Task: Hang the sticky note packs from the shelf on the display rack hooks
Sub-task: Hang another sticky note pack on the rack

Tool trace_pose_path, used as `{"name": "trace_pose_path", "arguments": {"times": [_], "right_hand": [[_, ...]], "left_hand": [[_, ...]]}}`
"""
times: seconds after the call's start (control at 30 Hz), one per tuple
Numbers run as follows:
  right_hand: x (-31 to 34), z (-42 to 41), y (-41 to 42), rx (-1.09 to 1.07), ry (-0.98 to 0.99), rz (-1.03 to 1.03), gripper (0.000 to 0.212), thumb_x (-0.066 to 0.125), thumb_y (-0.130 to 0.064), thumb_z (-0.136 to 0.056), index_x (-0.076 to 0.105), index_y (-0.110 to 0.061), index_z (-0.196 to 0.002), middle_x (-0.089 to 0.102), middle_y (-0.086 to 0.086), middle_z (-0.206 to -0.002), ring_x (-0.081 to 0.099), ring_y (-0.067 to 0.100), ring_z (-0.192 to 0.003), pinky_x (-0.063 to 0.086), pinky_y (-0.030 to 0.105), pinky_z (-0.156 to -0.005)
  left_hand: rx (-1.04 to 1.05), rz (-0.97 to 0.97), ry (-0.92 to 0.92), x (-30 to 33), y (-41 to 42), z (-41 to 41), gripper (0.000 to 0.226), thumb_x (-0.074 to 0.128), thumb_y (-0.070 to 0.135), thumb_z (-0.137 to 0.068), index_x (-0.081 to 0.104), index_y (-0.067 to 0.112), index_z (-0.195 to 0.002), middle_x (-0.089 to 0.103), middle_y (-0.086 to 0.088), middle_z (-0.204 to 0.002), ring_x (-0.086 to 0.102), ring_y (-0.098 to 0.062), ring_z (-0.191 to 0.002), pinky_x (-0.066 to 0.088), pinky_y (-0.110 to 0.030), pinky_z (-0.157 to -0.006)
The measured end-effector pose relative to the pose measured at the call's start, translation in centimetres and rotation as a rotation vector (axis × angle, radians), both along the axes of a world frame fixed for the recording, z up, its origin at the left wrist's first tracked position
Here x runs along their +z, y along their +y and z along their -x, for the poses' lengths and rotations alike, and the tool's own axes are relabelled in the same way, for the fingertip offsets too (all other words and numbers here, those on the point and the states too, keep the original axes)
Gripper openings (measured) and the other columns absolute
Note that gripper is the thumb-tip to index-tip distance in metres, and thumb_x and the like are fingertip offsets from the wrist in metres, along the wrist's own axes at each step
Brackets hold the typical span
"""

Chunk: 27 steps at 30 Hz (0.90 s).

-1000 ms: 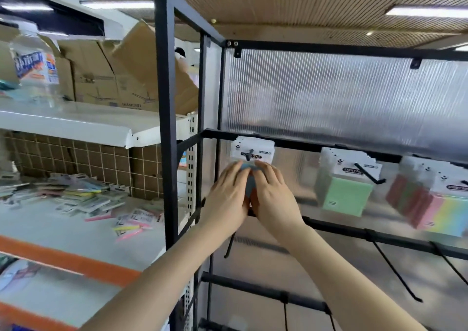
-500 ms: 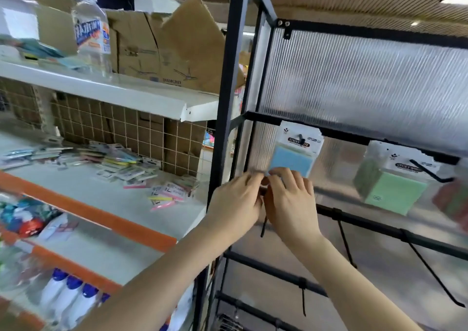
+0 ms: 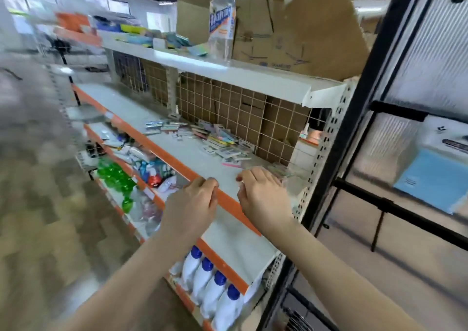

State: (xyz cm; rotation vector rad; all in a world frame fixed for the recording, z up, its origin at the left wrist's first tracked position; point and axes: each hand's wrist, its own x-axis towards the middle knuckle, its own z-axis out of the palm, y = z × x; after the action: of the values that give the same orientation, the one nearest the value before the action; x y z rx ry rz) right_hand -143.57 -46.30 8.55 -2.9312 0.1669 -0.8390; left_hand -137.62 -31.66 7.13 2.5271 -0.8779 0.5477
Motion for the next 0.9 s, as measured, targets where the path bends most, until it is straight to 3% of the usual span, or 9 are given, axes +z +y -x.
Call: {"name": "trace_pose_path", "arguments": {"times": [0.17,0.37,0.6,0.9], "right_hand": [[-2.0,-7.4,2.2,0.065,0.103,-0.034,0.027,0.044,-0.02,-0.094,0.056,-0.015,-0.118,0.055,0.006,-0.121,0.05,0.027,-0.115,0.042,0.037,-0.092],[-3.9,-17.1,1.5,0.021,0.217,-0.047,0.029,0.04,-0.022,-0.096,0.052,-0.015,-0.121,0.052,0.005,-0.127,0.048,0.025,-0.12,0.041,0.036,-0.091],[-5.9,-28.7,-0.3,-0.065,0.312,-0.163,0.03,0.042,-0.023,-0.095,0.052,-0.013,-0.121,0.05,0.006,-0.129,0.047,0.026,-0.121,0.041,0.036,-0.094],[-8.1,-40.1,2.9,0.059,0.319,-0.207,0.029,0.039,-0.024,-0.098,0.052,-0.015,-0.122,0.053,0.004,-0.125,0.048,0.021,-0.116,0.041,0.031,-0.089]], "left_hand": [[0.154,-0.051,0.045,-1.6,3.7,-5.7,0.028,0.042,0.023,-0.095,0.058,0.02,-0.118,0.063,-0.001,-0.106,0.063,-0.024,-0.089,0.045,-0.03,-0.062],[0.139,-0.037,0.069,-2.4,3.3,-14.6,0.024,0.042,0.026,-0.095,0.055,0.022,-0.115,0.061,0.002,-0.106,0.062,-0.023,-0.091,0.051,-0.036,-0.067],[0.109,-0.146,0.157,-4.1,0.3,-26.0,0.028,0.039,0.026,-0.097,0.052,0.021,-0.121,0.06,-0.001,-0.115,0.058,-0.024,-0.103,0.045,-0.033,-0.073],[0.176,-0.166,0.254,-6.5,2.2,-35.2,0.028,0.037,0.021,-0.096,0.053,0.017,-0.12,0.059,-0.003,-0.115,0.056,-0.025,-0.104,0.046,-0.034,-0.073]]}}
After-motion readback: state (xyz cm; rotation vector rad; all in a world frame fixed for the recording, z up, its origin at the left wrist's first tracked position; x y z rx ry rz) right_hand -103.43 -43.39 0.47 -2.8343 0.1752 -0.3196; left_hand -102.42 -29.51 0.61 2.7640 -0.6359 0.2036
